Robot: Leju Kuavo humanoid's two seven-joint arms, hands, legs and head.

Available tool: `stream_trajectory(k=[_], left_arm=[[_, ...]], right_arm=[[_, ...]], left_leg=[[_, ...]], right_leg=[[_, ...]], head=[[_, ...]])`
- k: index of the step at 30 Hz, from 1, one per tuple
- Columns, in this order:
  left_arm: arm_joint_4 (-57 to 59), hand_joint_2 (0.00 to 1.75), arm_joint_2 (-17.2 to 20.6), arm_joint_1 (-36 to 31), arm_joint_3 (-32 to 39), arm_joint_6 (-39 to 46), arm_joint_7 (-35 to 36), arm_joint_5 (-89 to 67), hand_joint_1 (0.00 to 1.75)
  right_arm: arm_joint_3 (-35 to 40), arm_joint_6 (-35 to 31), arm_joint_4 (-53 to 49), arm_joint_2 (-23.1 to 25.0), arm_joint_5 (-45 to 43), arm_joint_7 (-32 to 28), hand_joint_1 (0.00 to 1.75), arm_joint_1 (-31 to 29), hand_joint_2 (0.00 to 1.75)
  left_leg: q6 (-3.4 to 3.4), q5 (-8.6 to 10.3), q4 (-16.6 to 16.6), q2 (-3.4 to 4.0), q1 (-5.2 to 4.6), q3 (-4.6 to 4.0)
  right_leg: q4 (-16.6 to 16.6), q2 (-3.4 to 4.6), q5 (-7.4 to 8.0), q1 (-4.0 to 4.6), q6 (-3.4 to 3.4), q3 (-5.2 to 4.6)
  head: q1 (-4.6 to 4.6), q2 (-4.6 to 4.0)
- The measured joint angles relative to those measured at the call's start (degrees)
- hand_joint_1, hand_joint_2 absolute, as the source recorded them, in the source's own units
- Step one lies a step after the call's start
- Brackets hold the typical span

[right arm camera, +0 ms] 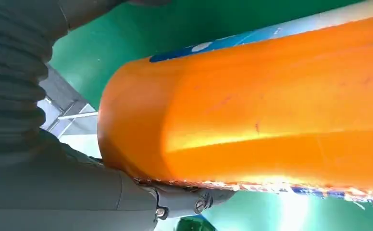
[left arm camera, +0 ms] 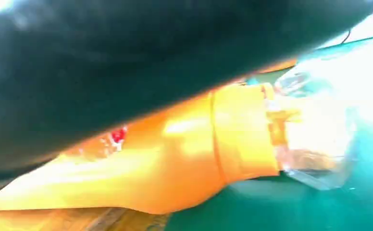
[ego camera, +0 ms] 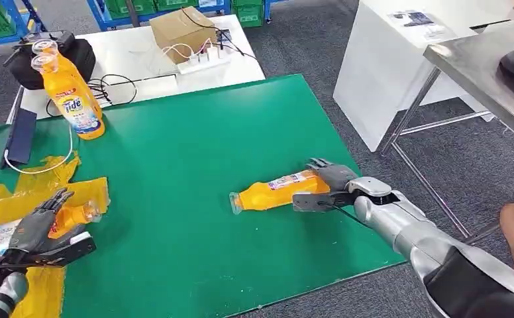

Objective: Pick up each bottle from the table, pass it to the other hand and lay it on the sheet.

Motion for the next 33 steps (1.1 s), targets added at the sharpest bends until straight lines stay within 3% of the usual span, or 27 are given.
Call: stream_trajectory(k=[1, 2, 6, 9, 13, 21, 24, 28, 29, 30, 33], left_arm=[[0.2, 0.00, -0.1, -0.2, -0.1, 0.0, 0.0, -0.1, 0.00], [0.4, 0.00, -0.2, -0.4, -0.2, 0.0, 0.0, -0.2, 0.00], [1.0, 0.00, -0.7, -1.0, -0.7, -0.5, -0.9, 0.6, 0.00], [1.0, 0.00, -1.2, -1.3, -0.4, -3.5, -5.4, 5.8, 0.00], [-1.2, 0.00, -2.6, -0.4, 1.1, -9.6, -10.9, 16.0, 0.00], [-14.4, 0.00, -6.4, 5.2, 3.0, -24.6, -11.4, 33.7, 0.00], [-17.1, 0.00, -8.3, 5.7, 4.2, -31.4, -10.9, 40.1, 0.00], [-17.3, 0.00, -8.4, 5.7, 4.3, -31.8, -10.8, 40.6, 0.00], [-18.6, 0.00, -9.4, 6.0, 5.1, -37.1, -9.1, 45.5, 0.00], [-23.5, 0.00, -12.1, 8.7, 8.0, -50.3, -3.7, 61.3, 0.00], [-30.2, 0.00, -14.0, 12.5, 10.2, -52.8, -0.7, 66.8, 0.00]], right_arm=[[0.1, 0.0, 0.3, 0.7, 0.5, 0.2, 0.26, -0.1, 1.75], [0.2, 0.0, 0.7, 1.1, 0.7, 0.3, 1.75, -0.1, 1.75], [0.3, 0.2, 1.6, 2.8, 1.2, 0.3, 1.75, -0.1, 1.75], [0.2, 0.2, 2.0, 3.6, 1.4, 0.2, 1.75, 0.0, 1.75], [-0.1, 0.0, 2.3, 4.3, 1.7, 0.2, 1.75, 0.4, 1.75], [-1.6, -0.2, 2.6, 4.8, 3.0, 0.2, 1.75, 2.1, 1.75], [-1.8, -0.1, 2.8, 5.1, 3.1, 0.2, 1.75, 2.3, 1.75], [-1.8, -0.2, 2.8, 5.2, 3.1, 0.2, 1.75, 2.3, 1.75], [-2.2, -0.2, 2.9, 5.4, 1.9, 0.2, 1.75, 2.4, 1.75], [-6.7, -2.0, 2.9, 7.6, -7.4, -2.5, 1.75, 4.7, 1.75], [-13.0, -2.7, 2.6, 10.4, -10.6, -2.9, 1.75, 7.3, 1.75]], left_leg=[[-0.01, -0.01, 0.0, 0.09, 0.01, 0.07], [-0.04, -0.04, 0.0, 0.16, 0.01, 0.11], [-0.14, -0.15, 0.0, 0.64, 0.04, 0.36], [-0.15, -0.19, 0.0, 0.79, 0.05, 0.51], [-0.16, -0.22, 0.0, 0.82, 0.06, 0.68], [-0.06, -0.37, 0.0, 0.97, 0.07, 0.77], [-0.07, -0.44, 0.0, 1.05, 0.07, 0.80], [-0.09, -0.46, 0.0, 1.05, 0.07, 0.81], [-0.08, -0.48, 0.0, 1.09, 0.08, 0.85], [-0.13, -0.56, 0.0, 1.29, 0.17, 0.78], [-0.14, -0.62, 0.0, 1.39, 0.24, 0.73]], right_leg=[[0.0, 0.10, 0.00, 0.00, -0.01, 0.01], [0.0, 0.20, 0.01, 0.01, -0.02, 0.03], [0.0, 0.56, 0.08, 0.01, -0.12, 0.09], [0.0, 0.67, 0.09, 0.02, -0.14, 0.17], [0.0, 0.75, 0.08, 0.03, -0.14, 0.28], [-0.1, 0.91, 0.05, 0.05, -0.13, 0.36], [-0.1, 0.95, 0.05, 0.04, -0.12, 0.42], [-0.1, 0.95, 0.05, 0.04, -0.12, 0.42], [-0.1, 0.97, 0.05, 0.04, -0.12, 0.46], [-0.1, 1.14, 0.05, 0.08, -0.13, 0.48], [-0.1, 1.27, 0.03, 0.20, -0.15, 0.24]], head=[[0.00, 0.00], [0.02, 0.00], [0.00, 0.00], [0.00, 0.00], [0.00, 0.00], [0.02, 0.00], [0.02, 0.00], [0.02, 0.00], [0.02, 0.00], [0.02, 0.00], [0.02, 0.00]])
